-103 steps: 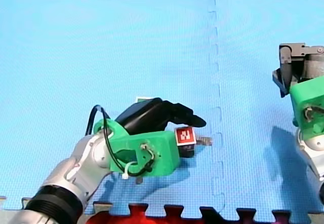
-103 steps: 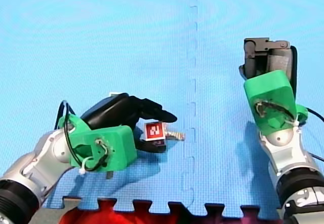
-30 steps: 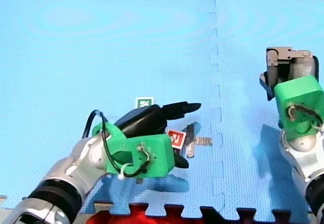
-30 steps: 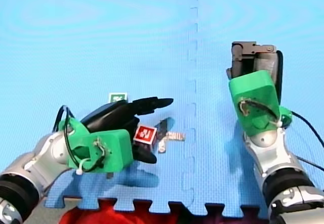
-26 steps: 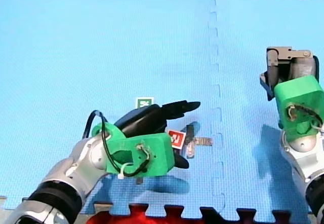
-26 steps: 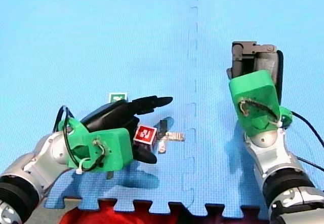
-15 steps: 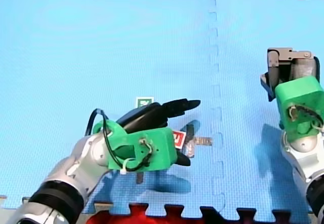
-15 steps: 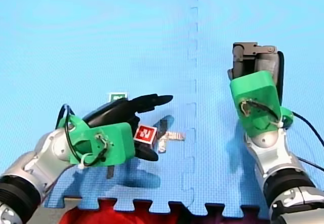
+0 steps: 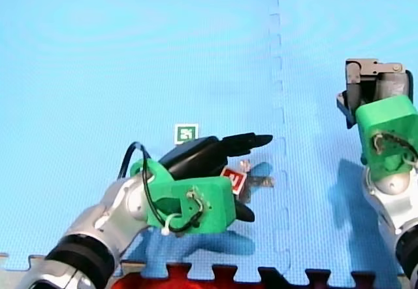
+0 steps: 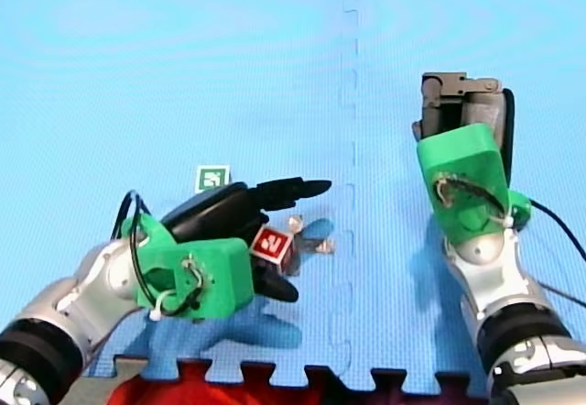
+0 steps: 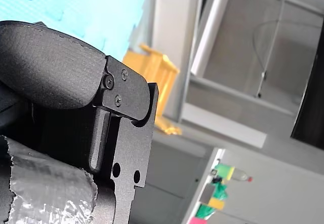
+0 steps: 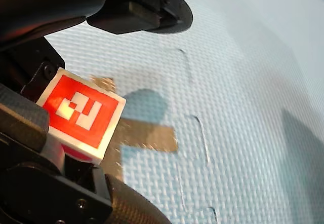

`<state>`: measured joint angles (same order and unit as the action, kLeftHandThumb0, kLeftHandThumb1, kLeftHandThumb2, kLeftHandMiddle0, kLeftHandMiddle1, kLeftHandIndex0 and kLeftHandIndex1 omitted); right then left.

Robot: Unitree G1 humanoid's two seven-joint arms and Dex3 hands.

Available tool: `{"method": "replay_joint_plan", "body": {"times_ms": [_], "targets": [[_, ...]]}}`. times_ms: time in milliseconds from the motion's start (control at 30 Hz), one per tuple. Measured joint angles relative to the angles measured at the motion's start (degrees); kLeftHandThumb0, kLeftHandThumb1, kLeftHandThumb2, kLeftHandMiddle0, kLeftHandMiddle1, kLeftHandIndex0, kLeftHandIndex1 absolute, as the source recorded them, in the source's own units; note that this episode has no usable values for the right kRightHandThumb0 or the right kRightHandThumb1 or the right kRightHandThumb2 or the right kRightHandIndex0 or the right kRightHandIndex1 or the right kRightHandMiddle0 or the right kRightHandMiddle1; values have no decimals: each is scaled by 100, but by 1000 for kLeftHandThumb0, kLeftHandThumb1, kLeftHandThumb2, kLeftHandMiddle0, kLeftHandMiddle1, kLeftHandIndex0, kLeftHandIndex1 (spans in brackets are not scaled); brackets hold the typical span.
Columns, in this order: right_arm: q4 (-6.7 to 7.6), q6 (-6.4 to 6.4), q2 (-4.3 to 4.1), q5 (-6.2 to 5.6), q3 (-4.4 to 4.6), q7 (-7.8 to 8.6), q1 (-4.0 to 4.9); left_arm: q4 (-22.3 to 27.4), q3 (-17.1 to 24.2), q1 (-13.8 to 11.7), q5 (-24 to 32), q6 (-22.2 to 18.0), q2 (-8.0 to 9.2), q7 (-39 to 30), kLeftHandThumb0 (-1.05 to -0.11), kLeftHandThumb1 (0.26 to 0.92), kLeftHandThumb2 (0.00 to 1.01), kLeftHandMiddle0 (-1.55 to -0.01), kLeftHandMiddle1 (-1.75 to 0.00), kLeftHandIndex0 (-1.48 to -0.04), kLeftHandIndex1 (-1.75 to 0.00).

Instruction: Stack cube left

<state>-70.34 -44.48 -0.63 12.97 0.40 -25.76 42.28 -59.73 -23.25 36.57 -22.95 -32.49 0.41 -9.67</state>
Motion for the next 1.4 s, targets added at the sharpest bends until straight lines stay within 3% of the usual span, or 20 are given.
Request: {"method": "replay_joint_plan", "body": {"times_ms": [133, 200, 267, 367, 500, 667, 933, 1100, 1267, 1400], "targets": [[12, -6, -22, -14, -22, 24, 0, -173, 171, 49, 330, -57, -197, -339, -928, 724, 0, -920, -1746, -442, -54], [20, -11, -36, -17, -31, 36, -2, -200, 172, 79, 272, -125, -166, -262, -920, 722, 0, -922, -1746, -447, -52], [23, -16, -54, -18, -40, 42, -4, -200, 132, 115, 91, -145, -31, -62, -926, 731, 5, -926, -1746, -432, -38], [26, -35, -71, -13, -44, 50, -9, -242, 13, 151, -296, -183, 317, 361, -960, 753, 12, -929, -1746, -399, -14], [33, -73, -74, 1, -34, 54, -29, -226, -6, 114, -378, -312, 705, 395, -977, 764, 13, -926, -1746, -384, -4], [30, -78, -72, 5, -29, 65, -47, 405, 85, -75, -357, -336, 1226, 172, -1000, 798, 19, -866, -1746, -355, 0], [20, -92, -80, 5, -27, 100, -87, 1462, 417, -608, -607, -591, 2147, 866, -1048, 874, 33, -841, -1746, -296, 0], [-4, -137, -164, -4, -47, 140, -135, 1950, 1034, -979, -35, -785, 2700, 875, -1048, 909, 29, -825, -1746, -251, -7], [-32, -167, -215, -27, -83, 240, -148, 1895, 1430, -1007, 645, -900, 2657, 704, -1048, 893, 12, -816, -1746, -250, -5], [-53, -206, -233, -35, -100, 308, -172, 1928, 1520, -1020, 778, -886, 2578, 593, -1048, 878, 2, -818, -1746, -270, -13]]}}
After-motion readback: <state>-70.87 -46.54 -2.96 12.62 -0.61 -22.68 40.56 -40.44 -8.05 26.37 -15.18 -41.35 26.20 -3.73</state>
